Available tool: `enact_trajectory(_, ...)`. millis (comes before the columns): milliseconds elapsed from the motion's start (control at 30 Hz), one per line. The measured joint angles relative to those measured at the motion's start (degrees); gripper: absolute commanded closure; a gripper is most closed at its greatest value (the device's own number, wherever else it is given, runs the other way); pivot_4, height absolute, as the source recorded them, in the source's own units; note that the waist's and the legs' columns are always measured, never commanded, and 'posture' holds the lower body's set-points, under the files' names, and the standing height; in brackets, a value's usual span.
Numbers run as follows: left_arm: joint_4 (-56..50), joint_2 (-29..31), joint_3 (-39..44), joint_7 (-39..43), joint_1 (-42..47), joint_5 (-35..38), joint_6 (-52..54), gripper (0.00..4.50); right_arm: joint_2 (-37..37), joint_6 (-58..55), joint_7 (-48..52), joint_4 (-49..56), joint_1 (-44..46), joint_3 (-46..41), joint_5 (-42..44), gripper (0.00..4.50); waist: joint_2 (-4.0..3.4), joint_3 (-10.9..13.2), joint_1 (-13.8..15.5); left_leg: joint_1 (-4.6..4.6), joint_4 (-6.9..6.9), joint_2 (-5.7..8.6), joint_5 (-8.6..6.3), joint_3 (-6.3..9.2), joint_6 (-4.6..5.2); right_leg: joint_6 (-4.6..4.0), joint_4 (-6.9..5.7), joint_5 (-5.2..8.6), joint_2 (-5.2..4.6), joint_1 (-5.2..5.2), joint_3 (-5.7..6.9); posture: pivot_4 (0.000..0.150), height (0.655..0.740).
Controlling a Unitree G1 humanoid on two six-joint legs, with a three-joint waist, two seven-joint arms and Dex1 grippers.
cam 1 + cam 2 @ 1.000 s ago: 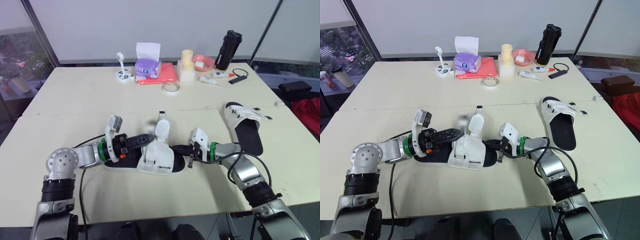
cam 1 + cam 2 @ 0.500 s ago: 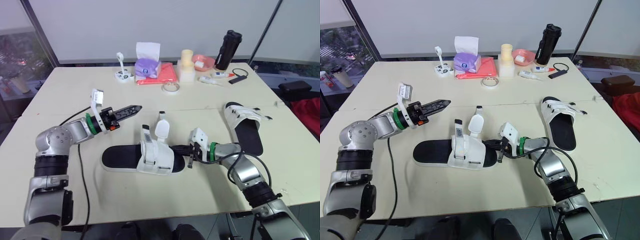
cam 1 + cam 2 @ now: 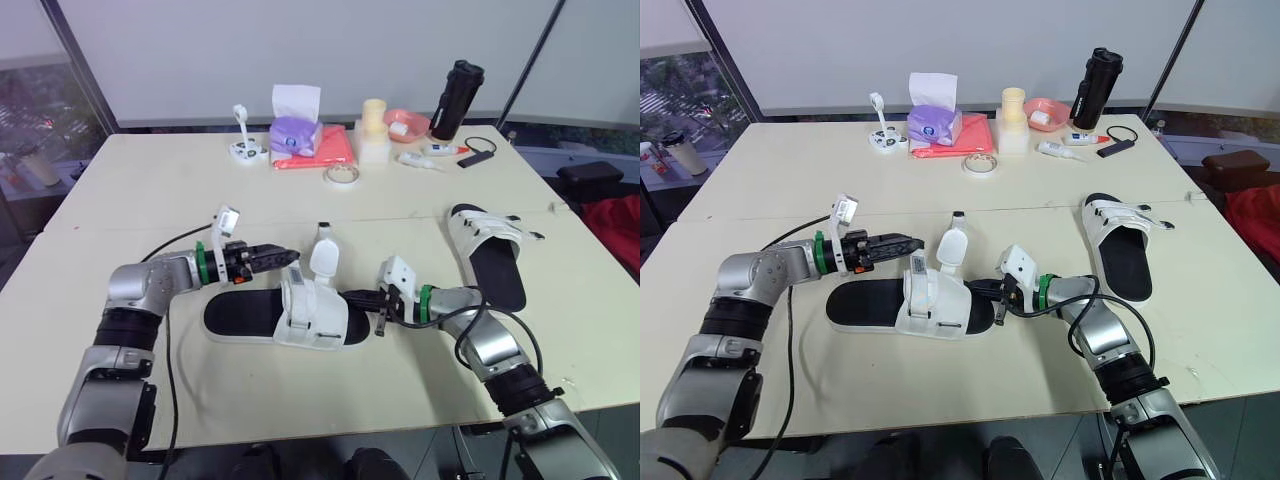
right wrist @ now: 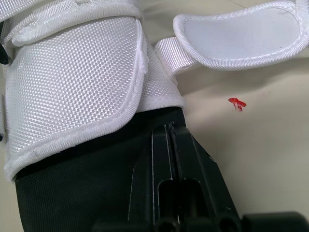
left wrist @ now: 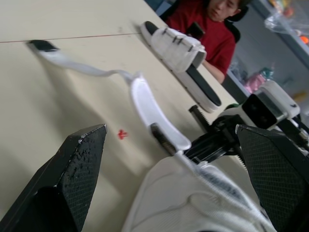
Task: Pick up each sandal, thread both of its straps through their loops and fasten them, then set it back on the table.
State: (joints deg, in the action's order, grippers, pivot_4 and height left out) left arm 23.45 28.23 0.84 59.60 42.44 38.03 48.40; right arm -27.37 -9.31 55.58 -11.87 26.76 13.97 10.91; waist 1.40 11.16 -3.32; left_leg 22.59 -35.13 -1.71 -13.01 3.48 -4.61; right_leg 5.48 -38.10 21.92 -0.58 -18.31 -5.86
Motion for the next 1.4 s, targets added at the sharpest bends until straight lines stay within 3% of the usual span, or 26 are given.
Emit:
enact_trajectory(233,-0.9,-1.8,0.7,1.0,1.2,0.2,1.2,4.46,0.0,0.8,-0.1,0.0,-0.1,0.2,-0.6,4.50,0.01,0.0,-0.1,0.00,0.00,0.00,0.00,0.00,0.00,0.00,-0.01,0.00,0.01,0.00,0.00,0.150,0.7400)
enact_trajectory(500,-12.7,-1.9,7.3,2.2,2.2,11.9,10.7,4.46,0.0,0.9,-0.9,0.1,-0.8,0.0,-0.6,4.50,0.01,0.0,-0.1,0.00,-0.01,-0.01,0.00,0.02,0.00,0.00,-0.01,0.00,0.00,0.02,0.01,0.150,0.7400)
enact_trajectory(700,-13.5,-2.8,7.1,-0.4,2.3,11.8,10.5,4.46,0.2,0.9,-1.1,0.1,-0.8,0.0,-0.6,4.50,0.01,0.0,-0.1,-0.01,-0.01,-0.01,0.00,0.01,0.00,0.01,-0.01,0.00,0.01,0.02,0.01,0.150,0.7400)
enact_trajectory(1167,13.3,-2.4,4.0,5.8,6.6,-1.6,-3.1,4.46,0.3,1.0,-1.3,0.1,-1.1,0.0,-0.6,4.50,0.02,0.0,-0.1,-0.03,-0.02,0.04,0.01,0.00,0.00,0.00,-0.02,0.00,0.04,0.03,0.06,0.150,0.7400)
enact_trajectory(1400,27.7,-6.1,0.8,10.1,11.0,-9.4,-12.7,4.46,0.5,1.0,-1.8,0.5,-1.4,0.0,-0.6,4.50,0.04,0.0,-0.1,-0.02,-0.02,0.12,0.01,-0.02,0.01,0.00,-0.02,0.00,0.05,0.03,0.08,0.150,0.7400)
